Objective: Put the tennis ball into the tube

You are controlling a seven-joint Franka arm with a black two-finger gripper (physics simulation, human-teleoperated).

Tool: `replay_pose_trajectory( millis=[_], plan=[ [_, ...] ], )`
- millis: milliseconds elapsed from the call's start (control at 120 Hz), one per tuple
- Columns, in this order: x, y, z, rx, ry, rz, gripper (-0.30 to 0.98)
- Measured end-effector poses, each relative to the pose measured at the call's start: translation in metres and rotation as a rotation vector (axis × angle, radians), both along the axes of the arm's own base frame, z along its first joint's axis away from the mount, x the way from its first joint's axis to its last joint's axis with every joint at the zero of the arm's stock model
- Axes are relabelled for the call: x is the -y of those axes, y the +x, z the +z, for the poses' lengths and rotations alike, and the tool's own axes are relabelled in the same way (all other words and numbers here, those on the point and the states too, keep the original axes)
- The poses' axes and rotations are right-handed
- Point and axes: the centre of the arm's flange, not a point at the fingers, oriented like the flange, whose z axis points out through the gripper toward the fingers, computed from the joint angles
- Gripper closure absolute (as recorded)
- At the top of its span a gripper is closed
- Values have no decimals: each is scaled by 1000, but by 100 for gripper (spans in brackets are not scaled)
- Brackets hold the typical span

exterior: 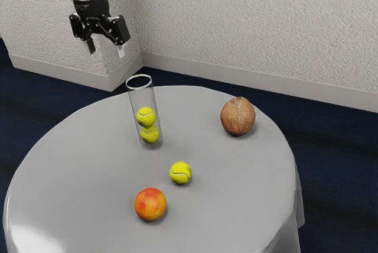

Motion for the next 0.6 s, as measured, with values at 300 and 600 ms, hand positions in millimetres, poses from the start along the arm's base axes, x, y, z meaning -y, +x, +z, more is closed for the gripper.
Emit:
replay_pose_trajectory(
  millis=[300, 600],
  plan=[
    [23, -39, -14, -29, 4, -26, 0],
    [113, -87, -102, -92, 4, -154, 0]
  ],
)
